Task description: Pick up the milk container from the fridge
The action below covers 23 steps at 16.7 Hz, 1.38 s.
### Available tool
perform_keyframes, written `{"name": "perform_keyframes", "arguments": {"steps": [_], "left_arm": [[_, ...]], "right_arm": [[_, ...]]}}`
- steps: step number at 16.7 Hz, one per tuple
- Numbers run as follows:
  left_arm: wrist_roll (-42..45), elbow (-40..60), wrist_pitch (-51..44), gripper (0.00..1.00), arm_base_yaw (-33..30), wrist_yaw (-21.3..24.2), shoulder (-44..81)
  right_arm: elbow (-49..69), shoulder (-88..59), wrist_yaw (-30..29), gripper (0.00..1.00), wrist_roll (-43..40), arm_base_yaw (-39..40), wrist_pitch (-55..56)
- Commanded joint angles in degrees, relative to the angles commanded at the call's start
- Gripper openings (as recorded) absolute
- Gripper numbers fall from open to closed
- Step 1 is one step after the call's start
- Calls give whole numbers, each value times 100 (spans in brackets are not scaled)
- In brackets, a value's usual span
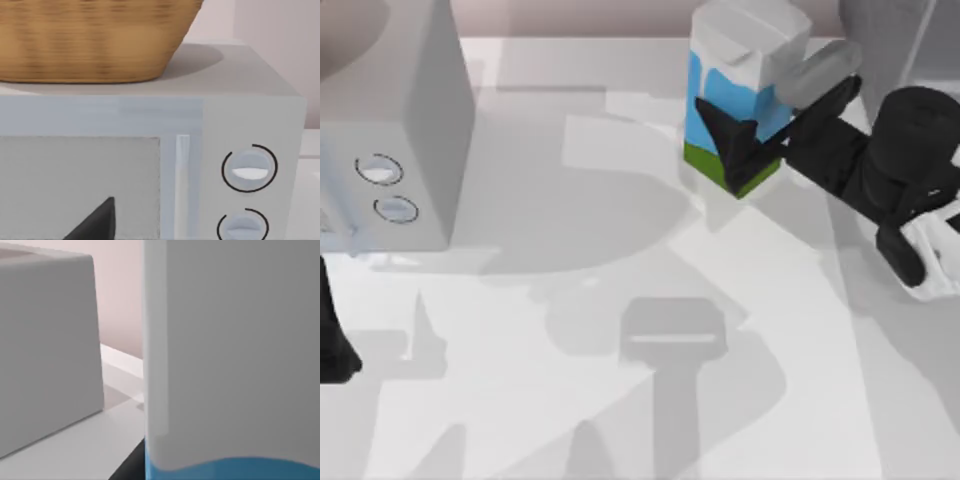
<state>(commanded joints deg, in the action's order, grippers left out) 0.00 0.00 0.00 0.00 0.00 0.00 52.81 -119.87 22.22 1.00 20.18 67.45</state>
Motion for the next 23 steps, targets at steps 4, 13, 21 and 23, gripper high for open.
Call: {"name": "perform_keyframes", "arguments": {"steps": [4,13,21,23], "left_arm": [[0,0,0,100,0,0,0],[0,0,0,100,0,0,0],[0,0,0,100,0,0,0],[0,0,0,100,0,0,0]], "right_arm": [[-27,9,-5,0,11,-31,-15],[1248,-1240,-279,0,-15,254,-21],[1350,-1337,-300,23,-16,283,-23],[1350,-1337,-300,38,-16,283,-23]]}}
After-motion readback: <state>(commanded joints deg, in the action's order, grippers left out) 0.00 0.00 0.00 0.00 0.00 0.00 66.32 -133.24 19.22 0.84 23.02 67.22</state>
